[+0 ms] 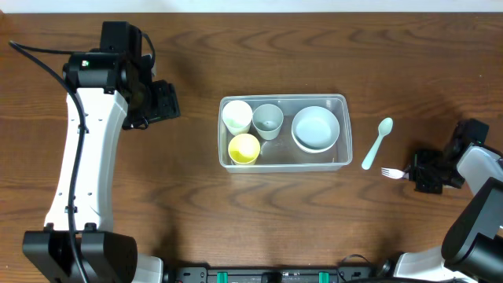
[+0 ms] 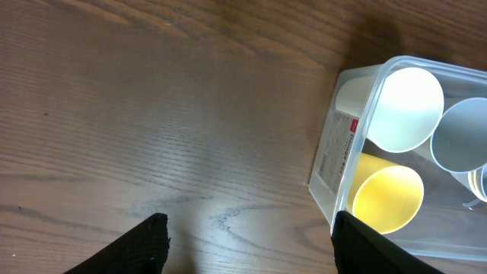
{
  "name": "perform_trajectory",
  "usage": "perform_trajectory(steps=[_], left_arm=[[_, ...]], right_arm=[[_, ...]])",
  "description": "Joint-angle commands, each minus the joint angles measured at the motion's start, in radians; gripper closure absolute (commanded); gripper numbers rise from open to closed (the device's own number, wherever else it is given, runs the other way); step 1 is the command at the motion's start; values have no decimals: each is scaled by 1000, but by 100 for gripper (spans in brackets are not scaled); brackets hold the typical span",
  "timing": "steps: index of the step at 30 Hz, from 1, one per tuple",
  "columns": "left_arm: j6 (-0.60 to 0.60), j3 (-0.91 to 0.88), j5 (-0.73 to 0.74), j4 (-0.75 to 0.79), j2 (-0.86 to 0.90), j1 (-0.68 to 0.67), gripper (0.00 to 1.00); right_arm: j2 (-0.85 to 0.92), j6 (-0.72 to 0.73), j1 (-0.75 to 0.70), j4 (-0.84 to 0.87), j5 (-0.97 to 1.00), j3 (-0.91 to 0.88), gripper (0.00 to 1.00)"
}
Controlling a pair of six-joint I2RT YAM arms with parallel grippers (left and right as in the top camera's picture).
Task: Pack container
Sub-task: 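Lower the right gripper onto the white fork handle and grasp it, then carry the white fork into the container and release it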
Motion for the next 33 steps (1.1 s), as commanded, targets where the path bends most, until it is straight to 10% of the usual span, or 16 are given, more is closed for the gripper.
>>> perform_trajectory(steps=[1,14,33], left_arm=[[-6,-1,-8,-4,-8,2,31],[-6,-1,-8,-3,-8,2,31],[-6,-1,-8,4,-8,2,30]], right_arm=[[38,-143,-8,19,-46,-32,99],[-172,-752,172,0,-105,203,99],[-169,-1939,921,-209,75,513,99]])
